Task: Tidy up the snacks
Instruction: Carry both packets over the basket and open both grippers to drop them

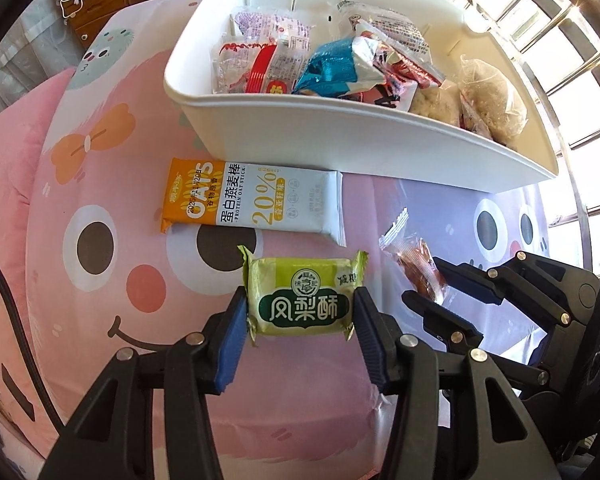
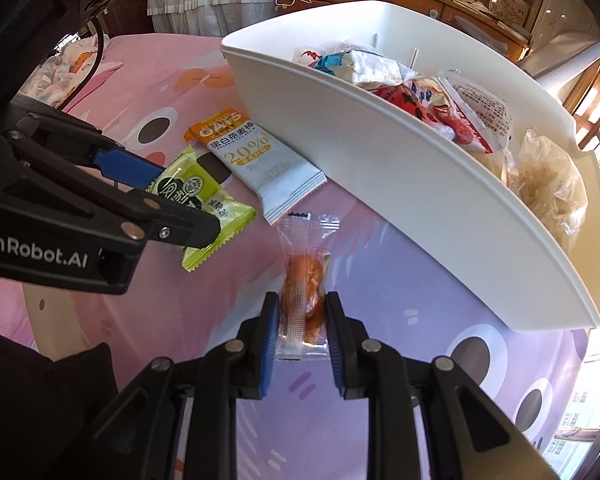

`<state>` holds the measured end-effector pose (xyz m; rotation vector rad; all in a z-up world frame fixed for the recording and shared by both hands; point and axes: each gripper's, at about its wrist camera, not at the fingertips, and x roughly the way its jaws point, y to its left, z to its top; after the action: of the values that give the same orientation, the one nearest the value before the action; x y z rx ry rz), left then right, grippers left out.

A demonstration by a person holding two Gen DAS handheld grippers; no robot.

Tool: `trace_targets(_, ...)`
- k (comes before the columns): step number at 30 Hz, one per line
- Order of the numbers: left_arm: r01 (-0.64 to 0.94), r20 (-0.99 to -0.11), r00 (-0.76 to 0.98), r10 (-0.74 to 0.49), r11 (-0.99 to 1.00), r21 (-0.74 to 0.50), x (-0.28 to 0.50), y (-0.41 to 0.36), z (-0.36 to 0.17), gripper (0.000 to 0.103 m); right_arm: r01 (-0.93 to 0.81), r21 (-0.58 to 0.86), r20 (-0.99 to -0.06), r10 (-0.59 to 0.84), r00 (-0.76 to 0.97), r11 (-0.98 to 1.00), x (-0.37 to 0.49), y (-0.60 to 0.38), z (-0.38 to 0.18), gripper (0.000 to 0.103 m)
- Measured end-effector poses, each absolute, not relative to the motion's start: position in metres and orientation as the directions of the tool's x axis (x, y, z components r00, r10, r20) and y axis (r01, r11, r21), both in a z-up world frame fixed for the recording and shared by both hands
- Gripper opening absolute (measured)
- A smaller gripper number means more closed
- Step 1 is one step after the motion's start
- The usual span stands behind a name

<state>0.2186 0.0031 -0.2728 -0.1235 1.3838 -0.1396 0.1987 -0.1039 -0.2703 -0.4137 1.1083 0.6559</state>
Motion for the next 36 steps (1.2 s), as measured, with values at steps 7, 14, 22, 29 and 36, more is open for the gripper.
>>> trace_targets(7, 0.026, -0.953, 0.245, -0.179, 0.984, -0.178, 0.222, -0.002, -0.235, 0.049, -0.666, 0.032, -0.886, 0.330, 0.326, 0.745, 0.190, -0.122, -0.239, 0.023)
trace_targets(14, 0.052, -0.923, 0.333, -0.193, 0.981, -0.187, 0.234, 0.000, -0.188, 0.049, -0.648, 0.040, -0.836, 0.381, 0.395, 0.760, 0.196, -0.134, -0.198, 0.023)
trace_targets(22, 0.100, -0.879, 0.429, -0.207, 0.978, -0.182, 0.252, -0.006, -0.141, 0.049, -0.593, -0.002, -0.785, 0.365, 0.500, 0.805, 0.206, -0.157, -0.160, 0.023)
trace_targets(29, 0.139, -0.839, 0.493, -0.232, 0.972, -0.187, 0.279, -0.019, -0.115, 0.049, -0.511, -0.042, -0.747, 0.313, 0.586, 0.858, 0.227, -0.185, -0.139, 0.023)
trace_targets(36, 0.170, -0.807, 0.521, -0.279, 0.960, -0.222, 0.306, -0.039, -0.112, 0.049, -0.427, -0.051, -0.742, 0.252, 0.622, 0.903, 0.246, -0.213, -0.137, 0.023)
